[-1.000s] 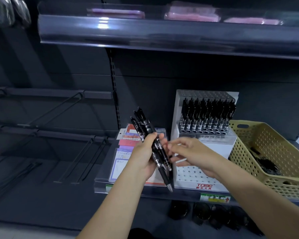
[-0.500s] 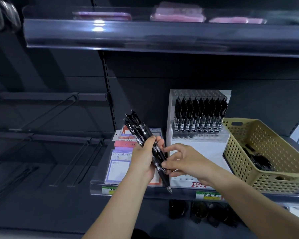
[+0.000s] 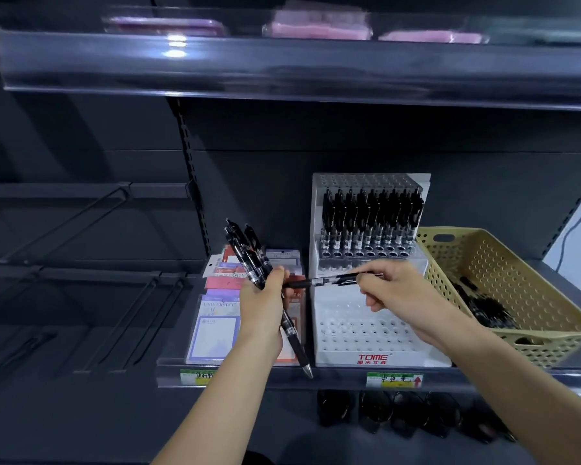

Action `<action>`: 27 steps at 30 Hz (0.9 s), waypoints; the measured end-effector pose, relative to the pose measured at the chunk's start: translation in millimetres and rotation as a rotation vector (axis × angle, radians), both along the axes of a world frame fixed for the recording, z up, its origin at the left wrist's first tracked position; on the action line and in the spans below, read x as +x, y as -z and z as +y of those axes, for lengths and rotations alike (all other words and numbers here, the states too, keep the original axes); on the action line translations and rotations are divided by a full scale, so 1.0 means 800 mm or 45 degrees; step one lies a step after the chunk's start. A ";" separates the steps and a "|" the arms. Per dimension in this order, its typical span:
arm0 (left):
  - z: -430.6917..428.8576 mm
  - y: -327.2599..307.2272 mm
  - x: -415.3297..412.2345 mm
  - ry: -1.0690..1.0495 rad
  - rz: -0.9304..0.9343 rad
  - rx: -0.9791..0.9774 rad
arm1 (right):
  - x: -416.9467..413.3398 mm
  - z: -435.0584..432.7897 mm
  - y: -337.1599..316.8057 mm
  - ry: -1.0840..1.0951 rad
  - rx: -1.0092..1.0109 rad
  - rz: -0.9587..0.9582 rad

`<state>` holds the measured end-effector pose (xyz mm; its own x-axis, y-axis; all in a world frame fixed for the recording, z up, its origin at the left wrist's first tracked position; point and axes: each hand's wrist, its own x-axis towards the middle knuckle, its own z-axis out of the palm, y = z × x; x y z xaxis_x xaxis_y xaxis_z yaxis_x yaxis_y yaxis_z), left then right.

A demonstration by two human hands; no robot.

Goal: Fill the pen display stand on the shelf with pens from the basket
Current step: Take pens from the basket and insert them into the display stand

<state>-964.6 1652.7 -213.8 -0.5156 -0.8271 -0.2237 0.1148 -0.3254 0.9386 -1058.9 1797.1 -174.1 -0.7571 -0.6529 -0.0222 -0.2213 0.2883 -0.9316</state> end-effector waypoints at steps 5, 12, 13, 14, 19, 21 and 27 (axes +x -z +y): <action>0.016 0.004 -0.009 0.095 0.012 0.008 | -0.013 -0.001 -0.005 0.113 -0.306 -0.279; 0.028 0.008 -0.021 0.188 0.055 0.064 | -0.022 -0.011 -0.026 0.231 -0.429 -0.169; 0.028 0.008 -0.021 0.193 0.058 0.045 | -0.029 -0.008 -0.033 0.279 -0.398 -0.085; 0.027 0.007 -0.020 0.189 0.056 0.024 | -0.036 -0.006 -0.042 0.339 -0.378 0.002; 0.020 0.010 -0.017 0.180 0.032 -0.071 | -0.067 -0.003 -0.074 0.565 -0.332 0.489; 0.020 0.009 -0.018 0.200 0.017 -0.134 | -0.076 -0.008 -0.076 0.575 -0.302 0.578; 0.018 0.004 -0.018 0.261 0.004 -0.242 | -0.091 -0.025 -0.065 0.514 -0.197 0.750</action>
<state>-978.9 1667.0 -216.9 -0.6771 -0.7323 -0.0726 0.0675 -0.1600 0.9848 -1131.5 1777.3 -121.9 -0.7976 -0.2832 0.5326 -0.6024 0.3281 -0.7276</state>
